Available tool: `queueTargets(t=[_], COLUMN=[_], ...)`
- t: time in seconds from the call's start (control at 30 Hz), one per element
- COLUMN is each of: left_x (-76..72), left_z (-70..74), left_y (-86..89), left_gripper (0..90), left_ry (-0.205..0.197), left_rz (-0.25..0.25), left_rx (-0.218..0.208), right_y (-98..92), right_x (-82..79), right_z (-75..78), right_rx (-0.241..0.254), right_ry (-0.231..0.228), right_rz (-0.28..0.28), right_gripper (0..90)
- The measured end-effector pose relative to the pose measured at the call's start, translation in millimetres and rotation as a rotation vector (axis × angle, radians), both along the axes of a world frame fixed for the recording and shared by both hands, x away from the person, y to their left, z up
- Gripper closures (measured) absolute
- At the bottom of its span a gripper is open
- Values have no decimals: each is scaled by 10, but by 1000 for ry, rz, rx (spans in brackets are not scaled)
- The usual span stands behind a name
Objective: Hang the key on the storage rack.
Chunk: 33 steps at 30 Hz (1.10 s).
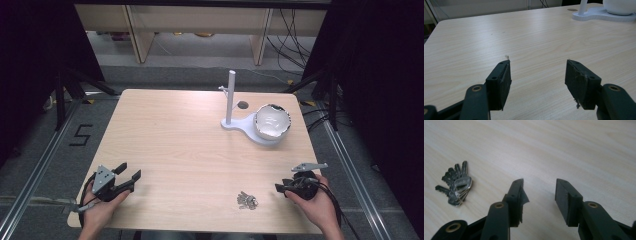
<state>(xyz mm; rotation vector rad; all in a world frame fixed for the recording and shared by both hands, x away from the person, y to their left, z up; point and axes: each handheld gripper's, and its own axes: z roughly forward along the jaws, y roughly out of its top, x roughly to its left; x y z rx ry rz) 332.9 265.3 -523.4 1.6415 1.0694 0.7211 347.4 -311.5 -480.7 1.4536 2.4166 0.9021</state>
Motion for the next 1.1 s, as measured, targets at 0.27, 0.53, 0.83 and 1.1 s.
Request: queueTargets(t=[0.27,0.53,0.83,1.1], left_x=[39,18,20,21], left_z=[-2,3,2,3], left_y=[-31,-18,-31,-41], left_gripper=[371,379,381,380], left_ry=[6,-3,-6,-2], left_rz=[5,24,25,23], left_rx=[14,17,25,40], right_y=[46,217,368,586], right_x=[38,22,67,86], right_z=[86,223,225,214], right_rx=[-72,-92,-137,-237], right_ry=[118,208,270,272], right_rz=[79,143,208,316], right_gripper=[620,720,797,813])
